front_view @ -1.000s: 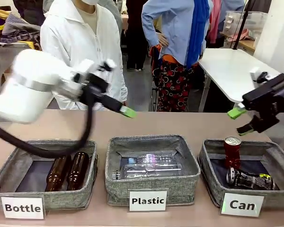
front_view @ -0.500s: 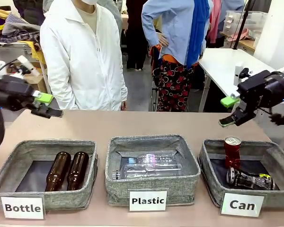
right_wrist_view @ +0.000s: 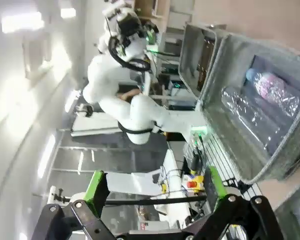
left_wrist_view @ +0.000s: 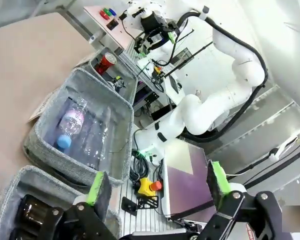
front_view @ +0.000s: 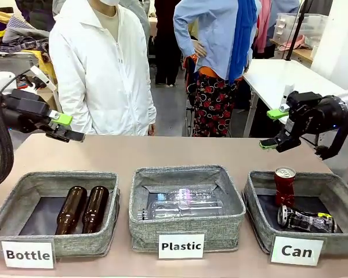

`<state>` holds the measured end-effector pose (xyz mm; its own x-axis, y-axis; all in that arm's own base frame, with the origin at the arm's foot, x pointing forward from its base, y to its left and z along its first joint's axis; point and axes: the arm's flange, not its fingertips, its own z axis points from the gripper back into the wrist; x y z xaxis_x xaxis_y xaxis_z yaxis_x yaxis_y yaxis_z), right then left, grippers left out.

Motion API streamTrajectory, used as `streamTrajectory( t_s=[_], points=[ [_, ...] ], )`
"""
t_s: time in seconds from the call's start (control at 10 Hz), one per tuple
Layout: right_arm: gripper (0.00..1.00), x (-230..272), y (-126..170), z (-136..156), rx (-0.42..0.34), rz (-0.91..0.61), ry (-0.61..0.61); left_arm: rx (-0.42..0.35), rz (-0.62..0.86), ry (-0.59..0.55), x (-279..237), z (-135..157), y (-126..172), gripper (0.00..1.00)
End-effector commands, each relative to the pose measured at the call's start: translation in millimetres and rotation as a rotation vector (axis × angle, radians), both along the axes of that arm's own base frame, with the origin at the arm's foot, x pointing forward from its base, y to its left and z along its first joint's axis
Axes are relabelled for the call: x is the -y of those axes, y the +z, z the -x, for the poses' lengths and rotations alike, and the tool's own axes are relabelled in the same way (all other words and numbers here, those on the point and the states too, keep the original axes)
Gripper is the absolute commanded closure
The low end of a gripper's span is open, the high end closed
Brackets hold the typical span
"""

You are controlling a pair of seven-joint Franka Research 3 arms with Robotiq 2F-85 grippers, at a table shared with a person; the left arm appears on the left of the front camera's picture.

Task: Sort the can waste into the basket.
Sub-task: Pick up the can waste from the table and place it in the right Fabric basket.

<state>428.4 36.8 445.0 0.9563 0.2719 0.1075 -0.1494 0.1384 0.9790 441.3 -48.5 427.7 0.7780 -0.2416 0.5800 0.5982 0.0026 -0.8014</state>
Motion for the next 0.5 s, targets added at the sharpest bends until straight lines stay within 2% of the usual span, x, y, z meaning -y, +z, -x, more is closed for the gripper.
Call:
streamTrajectory(
  t_s=[0.0, 0.4],
  points=[
    [0.00, -2.0, 9.9, 8.9, 0.029, 0.043, 0.018, 0.002, -0.019, 0.005, -3.6, 2.6, 3.9, 0.00],
    [0.00, -2.0, 9.9, 8.9, 0.029, 0.043, 0.018, 0.002, -0.019, 0.005, -3.6, 2.6, 3.9, 0.00]
  ],
)
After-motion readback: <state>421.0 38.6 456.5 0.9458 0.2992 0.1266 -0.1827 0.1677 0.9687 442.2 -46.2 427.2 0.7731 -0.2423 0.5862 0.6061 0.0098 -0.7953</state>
